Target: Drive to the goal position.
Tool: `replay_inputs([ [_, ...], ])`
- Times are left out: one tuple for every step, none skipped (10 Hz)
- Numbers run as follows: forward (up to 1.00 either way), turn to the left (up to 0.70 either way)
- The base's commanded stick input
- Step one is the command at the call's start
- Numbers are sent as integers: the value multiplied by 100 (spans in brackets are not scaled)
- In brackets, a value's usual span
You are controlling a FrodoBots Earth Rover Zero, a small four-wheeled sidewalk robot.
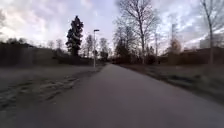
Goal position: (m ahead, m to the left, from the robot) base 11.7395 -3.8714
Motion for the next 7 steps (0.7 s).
replay_inputs([
  [100, 1],
  [100, -10],
  [100, -24],
  [100, -13],
  [100, -1],
  [100, 1],
  [100, 1],
])
